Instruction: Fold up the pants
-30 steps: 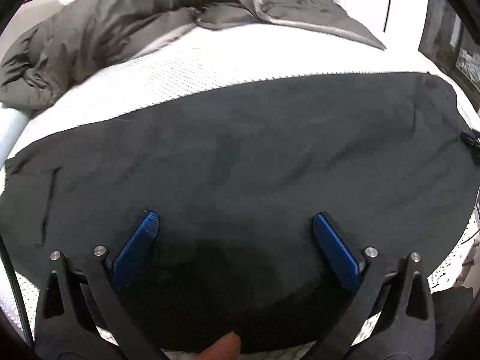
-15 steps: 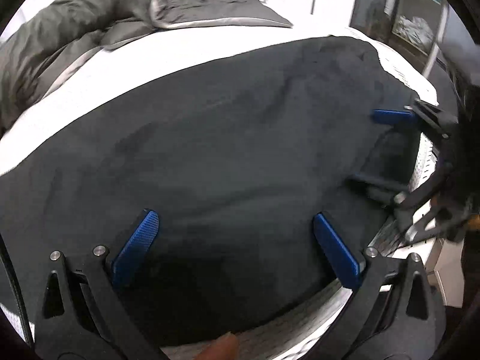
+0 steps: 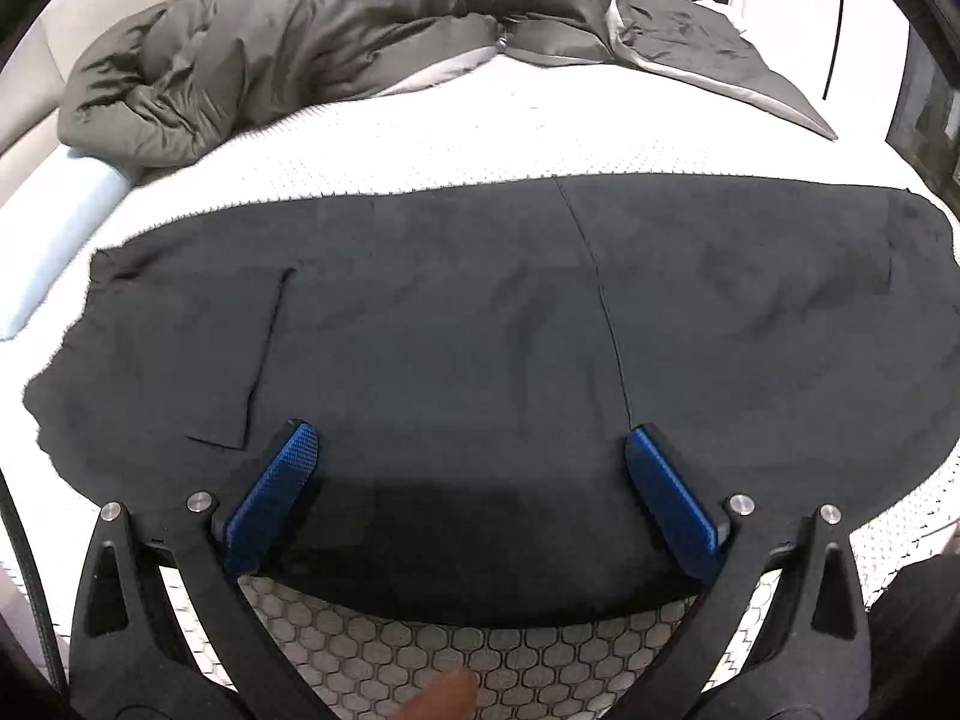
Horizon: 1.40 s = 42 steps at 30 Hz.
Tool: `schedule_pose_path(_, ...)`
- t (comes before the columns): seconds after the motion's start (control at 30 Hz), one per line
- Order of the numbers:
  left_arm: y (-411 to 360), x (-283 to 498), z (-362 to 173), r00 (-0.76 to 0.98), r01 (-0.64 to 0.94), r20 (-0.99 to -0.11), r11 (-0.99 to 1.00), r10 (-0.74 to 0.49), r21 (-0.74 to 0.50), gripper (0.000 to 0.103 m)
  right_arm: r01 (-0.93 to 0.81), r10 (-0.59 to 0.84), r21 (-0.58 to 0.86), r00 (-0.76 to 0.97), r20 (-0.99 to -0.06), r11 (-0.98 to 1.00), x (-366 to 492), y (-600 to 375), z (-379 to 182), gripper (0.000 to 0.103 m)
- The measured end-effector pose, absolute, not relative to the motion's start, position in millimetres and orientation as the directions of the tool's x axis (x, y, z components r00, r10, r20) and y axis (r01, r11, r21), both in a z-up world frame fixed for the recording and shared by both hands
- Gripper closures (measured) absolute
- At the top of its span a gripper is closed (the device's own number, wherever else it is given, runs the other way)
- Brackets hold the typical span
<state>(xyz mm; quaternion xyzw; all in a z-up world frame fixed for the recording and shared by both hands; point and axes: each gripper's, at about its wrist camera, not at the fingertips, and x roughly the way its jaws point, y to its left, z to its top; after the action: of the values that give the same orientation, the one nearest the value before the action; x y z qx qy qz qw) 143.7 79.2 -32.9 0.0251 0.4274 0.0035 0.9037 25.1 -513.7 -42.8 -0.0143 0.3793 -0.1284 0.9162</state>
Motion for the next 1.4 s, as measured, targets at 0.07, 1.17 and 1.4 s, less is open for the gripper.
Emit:
schedule_pose_path(0.07, 65, 152, -21, 0.651, 0.052, -0.759, 0.998, -0.018, 0.021, 0.001, 0.167, -0.196, -0.107, 0.725, -0.66, 0.98, 23, -496, -24, 0.0)
schedule_pose_path(1.17, -68, 225, -18, 0.59, 0.248, -0.804, 0.963, -0.066, 0.103, 0.001, -0.135, 0.0, -0.122, 0.671, -0.741, 0.983, 134, -369, -3, 0.001)
schedule_pose_path(1.4, -88, 261, -51, 0.499, 0.243, -0.862, 0.969, -0.088, 0.042, 0.0, -0.217, -0.022, -0.164, 0.541, -0.841, 0.962, 228, -318, -60, 0.001)
